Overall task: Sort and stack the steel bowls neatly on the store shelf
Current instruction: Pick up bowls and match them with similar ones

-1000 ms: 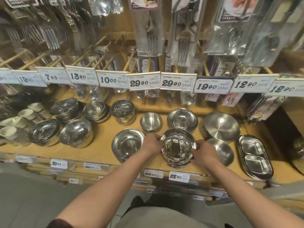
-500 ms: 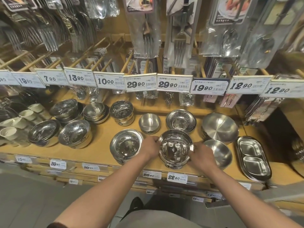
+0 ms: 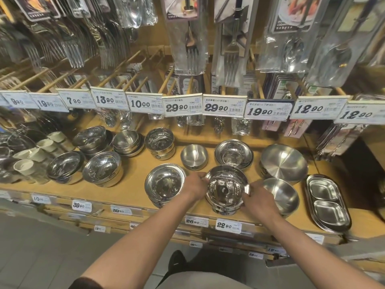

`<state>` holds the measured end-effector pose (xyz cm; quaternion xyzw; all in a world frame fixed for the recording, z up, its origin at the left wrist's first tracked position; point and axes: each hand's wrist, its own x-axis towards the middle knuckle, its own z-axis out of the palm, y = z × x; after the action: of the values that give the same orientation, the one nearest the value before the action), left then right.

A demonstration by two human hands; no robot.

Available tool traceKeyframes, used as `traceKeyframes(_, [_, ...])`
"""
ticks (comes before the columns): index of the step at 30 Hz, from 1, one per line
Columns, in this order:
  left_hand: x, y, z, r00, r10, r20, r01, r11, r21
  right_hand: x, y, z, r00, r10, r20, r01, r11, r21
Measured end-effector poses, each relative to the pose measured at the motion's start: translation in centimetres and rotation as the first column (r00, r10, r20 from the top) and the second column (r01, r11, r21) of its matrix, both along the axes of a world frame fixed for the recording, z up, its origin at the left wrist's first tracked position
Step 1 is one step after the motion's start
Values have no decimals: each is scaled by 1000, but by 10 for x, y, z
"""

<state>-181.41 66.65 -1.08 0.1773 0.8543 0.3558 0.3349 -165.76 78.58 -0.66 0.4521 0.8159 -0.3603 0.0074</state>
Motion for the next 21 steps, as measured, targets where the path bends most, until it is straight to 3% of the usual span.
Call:
traceKeyframes(5, [4,-16,16,999,10,-30,-9,999,44,0,0,12,999,5,-32,-3,997,72])
traceKeyframes(9, [-8,-43,38,986,129,-104,-117,986,118,-25,-4,30,987,48,-156,-29,992,125])
traceKeyframes(12, [-28,-72,47,958,271,-94,-252,952,175,-54,-11,40,981,116,-157,-90,983,161])
traceKeyframes(17, [-66,-122,44,915,404,7,-395,892,221,-97,-30,39,958,213,-195,-218,976,-5])
traceKeyframes(21, [-93,-153,34,895,443,59,-445,871,209,-147,-40,31,964,206,-166,-224,970,-97])
